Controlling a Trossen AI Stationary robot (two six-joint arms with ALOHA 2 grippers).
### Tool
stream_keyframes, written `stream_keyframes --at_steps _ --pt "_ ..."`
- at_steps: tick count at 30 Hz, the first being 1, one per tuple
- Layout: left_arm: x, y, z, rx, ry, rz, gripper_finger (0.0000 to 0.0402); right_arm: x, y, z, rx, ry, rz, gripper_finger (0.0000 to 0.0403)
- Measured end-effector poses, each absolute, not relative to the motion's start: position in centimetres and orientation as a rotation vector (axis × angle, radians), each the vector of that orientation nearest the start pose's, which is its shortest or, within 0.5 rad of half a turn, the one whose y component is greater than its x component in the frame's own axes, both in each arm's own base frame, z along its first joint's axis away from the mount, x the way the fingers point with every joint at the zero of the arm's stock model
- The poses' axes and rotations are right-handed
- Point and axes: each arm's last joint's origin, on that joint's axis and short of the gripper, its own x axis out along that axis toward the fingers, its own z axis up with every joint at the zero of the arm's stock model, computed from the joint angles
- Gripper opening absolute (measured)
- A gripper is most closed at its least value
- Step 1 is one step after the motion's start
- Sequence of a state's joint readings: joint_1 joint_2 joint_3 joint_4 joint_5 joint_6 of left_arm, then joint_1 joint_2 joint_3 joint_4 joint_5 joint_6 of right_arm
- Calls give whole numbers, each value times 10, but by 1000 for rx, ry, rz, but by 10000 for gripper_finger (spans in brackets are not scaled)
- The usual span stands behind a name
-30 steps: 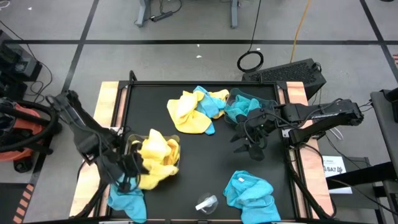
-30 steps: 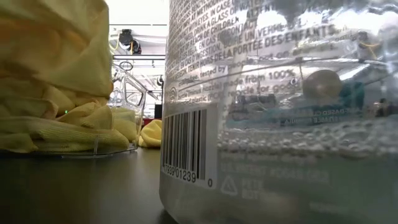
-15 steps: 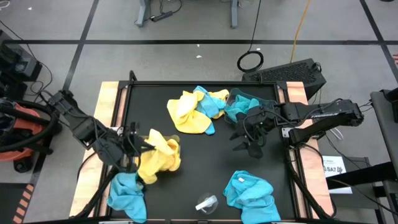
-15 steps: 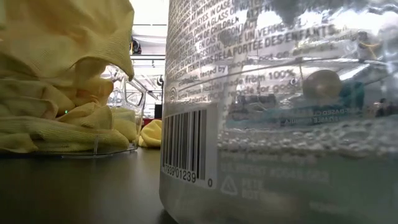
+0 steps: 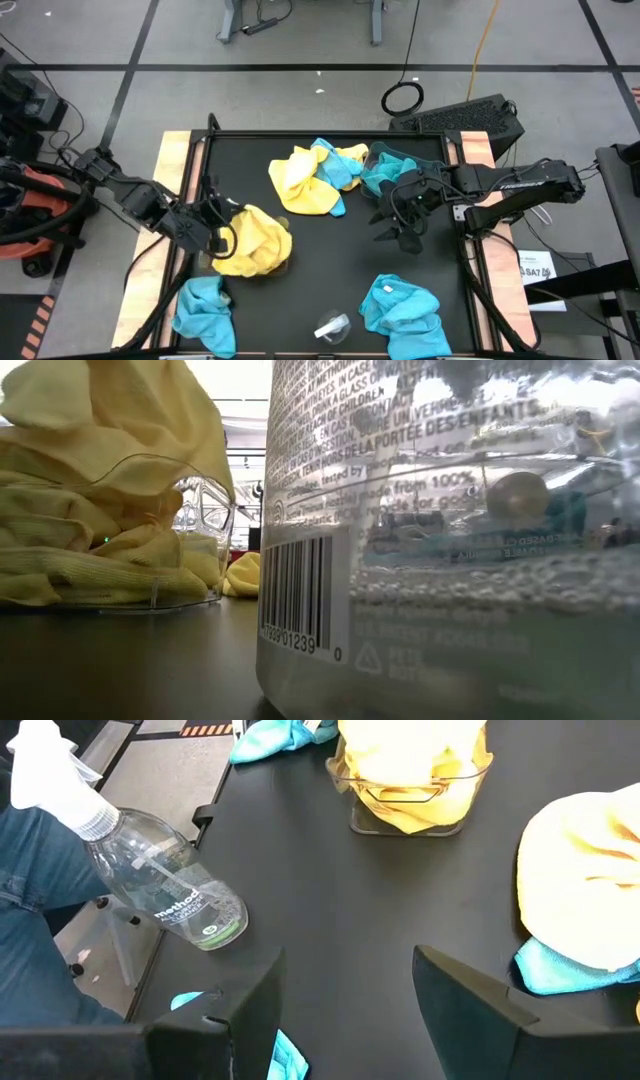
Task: Sort microfiber towel by color & place in baskets
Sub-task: Put the yellow microfiber towel into the bottom transparent bin
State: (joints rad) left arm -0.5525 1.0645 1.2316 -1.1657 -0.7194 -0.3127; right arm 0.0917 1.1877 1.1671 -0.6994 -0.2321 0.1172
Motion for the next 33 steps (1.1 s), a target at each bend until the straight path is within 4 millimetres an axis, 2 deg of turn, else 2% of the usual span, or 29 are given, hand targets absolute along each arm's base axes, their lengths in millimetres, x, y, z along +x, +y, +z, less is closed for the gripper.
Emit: stream_keyframes --at_steps 8,17,24,30,33 --pt "163 -69 354 385 819 291 0 238 29 340 170 740 264 212" --pt "196 -92 322 507 1039 91 0 238 28 340 164 739 244 212" --pt "217 -108 309 436 1052 -47 0 238 28 340 163 739 243 212" --pt "223 -115 302 384 1078 -119 0 238 28 340 146 736 249 212" --pt "225 -117 291 354 1083 -160 0 238 28 340 139 731 251 212"
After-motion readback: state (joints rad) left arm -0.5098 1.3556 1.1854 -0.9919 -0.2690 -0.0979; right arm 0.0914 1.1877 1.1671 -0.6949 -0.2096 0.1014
